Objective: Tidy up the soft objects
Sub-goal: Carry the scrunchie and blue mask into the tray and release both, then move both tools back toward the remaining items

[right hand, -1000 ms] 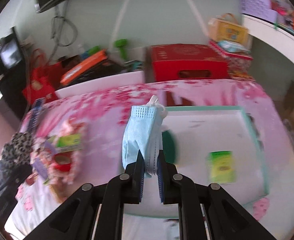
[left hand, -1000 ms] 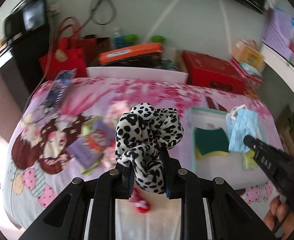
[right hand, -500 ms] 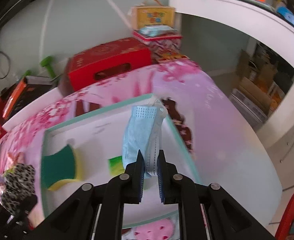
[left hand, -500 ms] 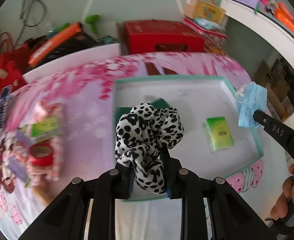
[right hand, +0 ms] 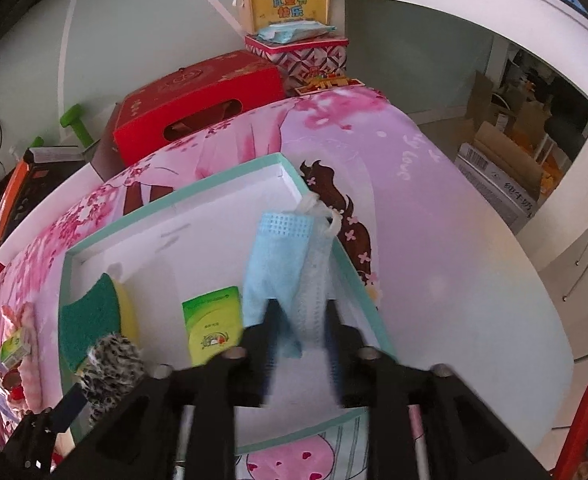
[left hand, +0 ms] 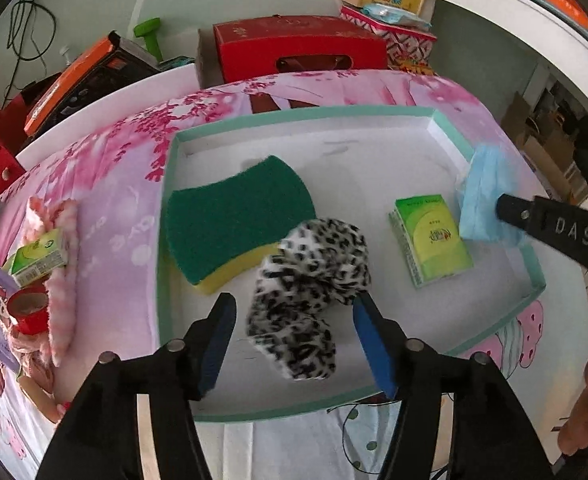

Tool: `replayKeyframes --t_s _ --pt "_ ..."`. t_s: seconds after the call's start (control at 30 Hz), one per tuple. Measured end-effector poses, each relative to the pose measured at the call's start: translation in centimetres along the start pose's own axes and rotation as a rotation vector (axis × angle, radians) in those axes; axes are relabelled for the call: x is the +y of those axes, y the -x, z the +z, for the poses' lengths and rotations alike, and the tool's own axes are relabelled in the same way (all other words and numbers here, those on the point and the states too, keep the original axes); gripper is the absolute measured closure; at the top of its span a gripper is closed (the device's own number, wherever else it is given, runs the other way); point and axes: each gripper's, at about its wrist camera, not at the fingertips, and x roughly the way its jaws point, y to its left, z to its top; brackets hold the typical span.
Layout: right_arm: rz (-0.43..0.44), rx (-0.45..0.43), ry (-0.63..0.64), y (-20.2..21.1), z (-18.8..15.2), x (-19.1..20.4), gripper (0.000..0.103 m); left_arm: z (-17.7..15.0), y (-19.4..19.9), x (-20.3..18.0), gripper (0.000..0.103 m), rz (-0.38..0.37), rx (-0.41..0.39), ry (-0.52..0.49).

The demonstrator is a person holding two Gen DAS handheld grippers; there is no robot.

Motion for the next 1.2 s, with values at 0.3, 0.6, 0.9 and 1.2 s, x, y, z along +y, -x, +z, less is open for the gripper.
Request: replayKeyframes --t_s 0.3,0.6,0.9,1.2 --pt "0.063 0.015 0.014 -0.3 -0.3 0.7 0.007 0.0 1.3 2.3 0.022 0.065 -0.028 0.057" --pt "0.044 0.005 -0.024 -0.2 -0.4 0.2 0.0 0.3 2.2 5.9 0.0 0.135 -0.076 0.17" --pt "0.062 -0.005 -0.008 0.0 -0.6 0.9 0.0 0.6 2.7 7.0 0.0 0.178 -0.119 0.186" --pt "0.147 -0.044 0.038 2.6 -0.8 3.6 0.0 0.1 5.7 11.2 0.0 0.224 -0.106 0.269"
